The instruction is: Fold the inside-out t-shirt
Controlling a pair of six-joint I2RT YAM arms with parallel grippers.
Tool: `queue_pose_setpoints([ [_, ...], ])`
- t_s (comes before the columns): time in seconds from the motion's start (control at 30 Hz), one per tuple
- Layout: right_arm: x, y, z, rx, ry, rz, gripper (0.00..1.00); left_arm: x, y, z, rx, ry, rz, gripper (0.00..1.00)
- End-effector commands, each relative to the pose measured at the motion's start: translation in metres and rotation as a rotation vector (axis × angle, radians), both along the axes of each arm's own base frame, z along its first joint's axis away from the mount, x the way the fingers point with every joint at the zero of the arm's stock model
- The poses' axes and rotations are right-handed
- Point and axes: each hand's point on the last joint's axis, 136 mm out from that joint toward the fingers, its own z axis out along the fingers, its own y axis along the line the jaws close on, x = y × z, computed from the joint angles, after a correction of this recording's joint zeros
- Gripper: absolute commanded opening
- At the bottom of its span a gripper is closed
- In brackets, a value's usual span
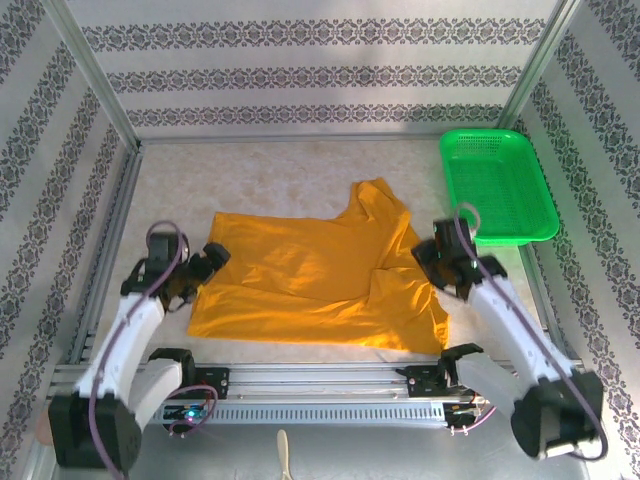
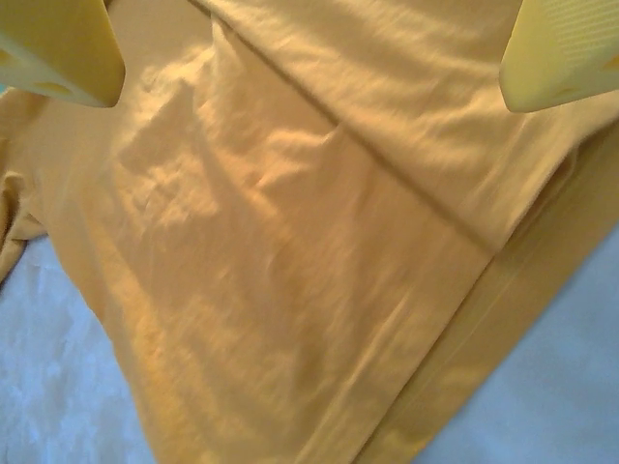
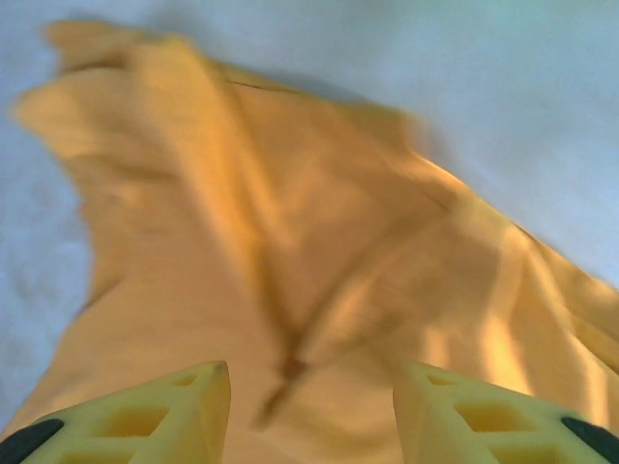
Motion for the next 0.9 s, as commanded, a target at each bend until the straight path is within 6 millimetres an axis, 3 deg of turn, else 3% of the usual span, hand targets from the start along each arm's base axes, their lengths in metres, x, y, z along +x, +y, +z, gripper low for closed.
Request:
queue_pose_setpoints([
  [0.0, 0.058, 0.026, 0.031, -0.082, -0.083, 0.337, 0.5, 0.051, 0.017, 0.013, 0.139, -0.03, -0.099, 1.0],
  [0.1, 0.109, 0.037, 0.044, -0.136, -0.086, 0.463, 0.5, 0.094, 0.029, 0.001, 0.197, 0.054, -0.173, 1.0],
  [0.2, 0.149, 0.039, 0.037, -0.162, -0.065, 0.508, 0.49, 0.131, 0.041, -0.014, 0.262, 0.148, -0.251, 1.0],
  [0.3, 0.187, 0.041, 0.028, -0.164, -0.067, 0.539, 0.48, 0.153, 0.046, -0.037, 0.292, 0.228, -0.309, 0.83],
  [0.4, 0.216, 0.04, 0.013, -0.167, -0.06, 0.565, 0.47, 0.171, 0.045, -0.053, 0.275, 0.248, -0.322, 0.58],
  [0.53, 0.239, 0.041, -0.005, -0.153, -0.046, 0.598, 0.46, 0.185, 0.043, -0.067, 0.256, 0.264, -0.322, 0.55],
  [0.73, 0.253, 0.043, -0.026, -0.136, -0.014, 0.618, 0.46, 0.192, 0.043, -0.078, 0.253, 0.272, -0.33, 0.58],
  [0.8, 0.255, 0.043, -0.031, -0.134, -0.007, 0.616, 0.47, 0.194, 0.04, -0.081, 0.237, 0.271, -0.332, 0.56],
  [0.87, 0.257, 0.043, -0.034, -0.135, -0.003, 0.618, 0.47, 0.196, 0.036, -0.086, 0.212, 0.267, -0.332, 0.47],
])
